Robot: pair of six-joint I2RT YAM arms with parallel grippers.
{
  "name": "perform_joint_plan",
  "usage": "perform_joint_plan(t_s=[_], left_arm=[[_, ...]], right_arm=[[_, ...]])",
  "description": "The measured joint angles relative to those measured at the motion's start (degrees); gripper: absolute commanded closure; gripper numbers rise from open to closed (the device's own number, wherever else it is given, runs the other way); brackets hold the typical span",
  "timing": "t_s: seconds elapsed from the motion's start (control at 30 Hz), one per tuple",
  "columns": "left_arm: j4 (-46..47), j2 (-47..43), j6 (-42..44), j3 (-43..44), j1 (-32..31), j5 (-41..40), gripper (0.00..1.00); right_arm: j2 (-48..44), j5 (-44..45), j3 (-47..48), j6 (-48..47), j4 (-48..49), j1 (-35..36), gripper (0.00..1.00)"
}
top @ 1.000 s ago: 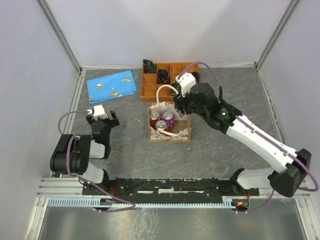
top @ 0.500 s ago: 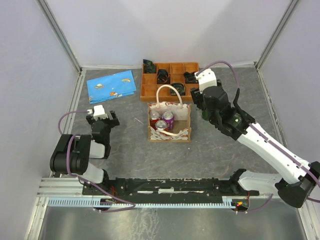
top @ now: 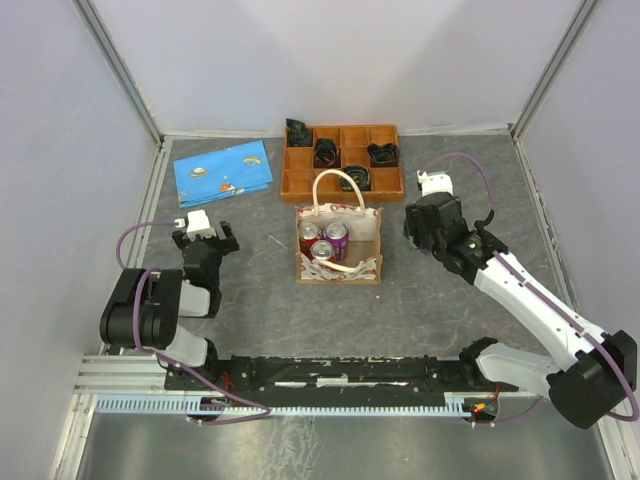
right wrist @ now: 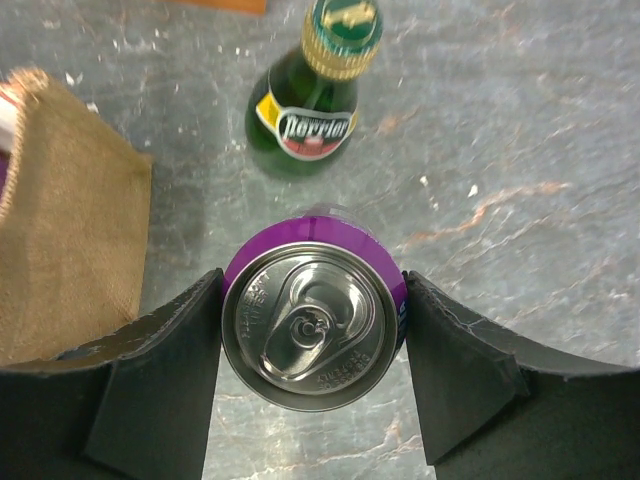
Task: Take the beverage out of the canvas bag
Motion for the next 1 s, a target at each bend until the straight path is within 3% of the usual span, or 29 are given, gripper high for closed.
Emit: perform_joint_plan(t_s=[0.7, 0.9, 1.0], left_arm=[[0.0, 0.0, 0.0, 0.0, 0.0, 0.0, 0.01], [0.0, 0.0, 0.0, 0.0, 0.0, 0.0, 0.01], [0.0, 0.0, 0.0, 0.0, 0.0, 0.0, 0.01]], right_arm=[[5.4, -7.3, -10.2, 8.4, 8.9, -2.2, 0.99], [7.5, -7.4, -10.7, 9.3, 10.6, -2.6, 0.79], [7.5, -7.4, -11.0, 9.9, 11.2, -2.7, 0.59]])
